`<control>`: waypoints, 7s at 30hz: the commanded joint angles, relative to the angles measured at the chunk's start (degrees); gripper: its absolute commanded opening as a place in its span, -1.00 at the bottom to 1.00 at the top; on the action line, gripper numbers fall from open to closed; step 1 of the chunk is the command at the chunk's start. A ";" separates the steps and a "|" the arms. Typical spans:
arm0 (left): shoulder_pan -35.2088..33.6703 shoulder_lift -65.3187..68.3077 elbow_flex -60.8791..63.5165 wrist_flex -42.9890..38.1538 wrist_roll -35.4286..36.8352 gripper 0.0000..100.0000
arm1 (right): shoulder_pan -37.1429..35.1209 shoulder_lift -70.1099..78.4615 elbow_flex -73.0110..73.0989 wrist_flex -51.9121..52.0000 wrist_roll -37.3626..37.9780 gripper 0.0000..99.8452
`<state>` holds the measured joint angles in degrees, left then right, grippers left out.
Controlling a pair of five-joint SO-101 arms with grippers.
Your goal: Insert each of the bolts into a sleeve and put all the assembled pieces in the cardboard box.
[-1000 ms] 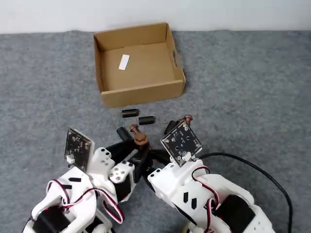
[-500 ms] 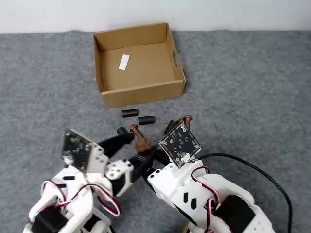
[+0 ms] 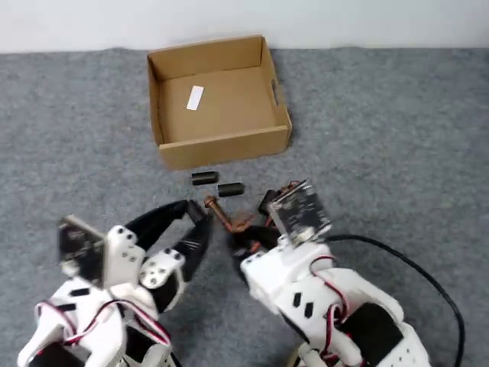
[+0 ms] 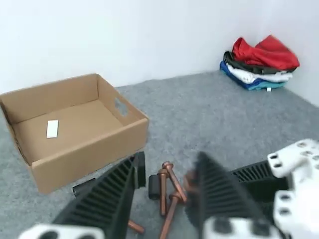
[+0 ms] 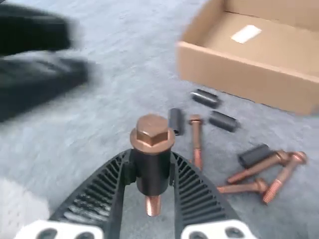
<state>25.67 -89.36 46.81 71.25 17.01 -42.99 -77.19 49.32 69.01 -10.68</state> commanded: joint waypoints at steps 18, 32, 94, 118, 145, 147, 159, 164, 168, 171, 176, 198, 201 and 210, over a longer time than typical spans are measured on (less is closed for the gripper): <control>-41.23 0.00 32.13 -4.66 -11.34 -0.99 | 17.98 62.29 -55.38 -4.09 0.62 -0.98; -41.58 0.00 46.11 -16.62 -12.31 -0.99 | 17.80 95.78 -77.01 -21.85 17.14 -0.98; -41.67 0.00 49.98 -21.63 -6.33 -0.99 | 15.43 108.18 -78.59 27.82 -16.88 -0.69; -41.67 0.00 49.98 -21.63 -6.33 -0.99 | 20.18 117.85 -78.59 17.01 -13.36 -0.69; -41.23 0.09 39.08 -19.87 -6.15 -0.99 | 19.03 108.44 -101.36 33.89 -6.59 -0.98; -41.23 0.44 34.86 -18.37 -6.15 -0.99 | 19.38 103.60 -97.76 33.98 -6.07 -0.98; -21.45 0.62 24.31 -13.98 -6.15 -0.99 | 29.05 72.13 -69.19 33.80 -6.24 -0.98; -14.07 0.62 24.31 -14.95 -6.15 -0.99 | 35.82 61.76 -59.87 33.80 -6.42 -0.98; -10.29 0.70 24.22 -16.18 -6.33 -0.99 | 40.13 53.76 -51.43 33.54 -6.42 -0.98; -9.67 0.79 22.73 -16.09 -6.51 -0.99 | 42.86 48.57 -45.19 33.36 -6.51 -0.98; -9.58 8.09 16.13 -14.42 -6.51 -0.99 | 47.16 41.36 -36.48 33.36 -6.51 -0.98; 8.88 81.05 -31.52 6.33 -18.90 -0.98 | 58.51 21.93 -13.27 26.24 -6.24 -0.98; 8.62 88.97 -38.02 8.44 -23.12 -0.98 | 58.51 21.67 -12.92 25.98 -6.33 -0.98; 8.97 104.62 -51.74 13.98 -33.23 -0.90 | 58.51 21.76 -12.92 25.98 -6.42 -0.98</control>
<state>34.20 13.32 -0.13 82.77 -13.41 14.86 -54.42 36.84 96.00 -17.36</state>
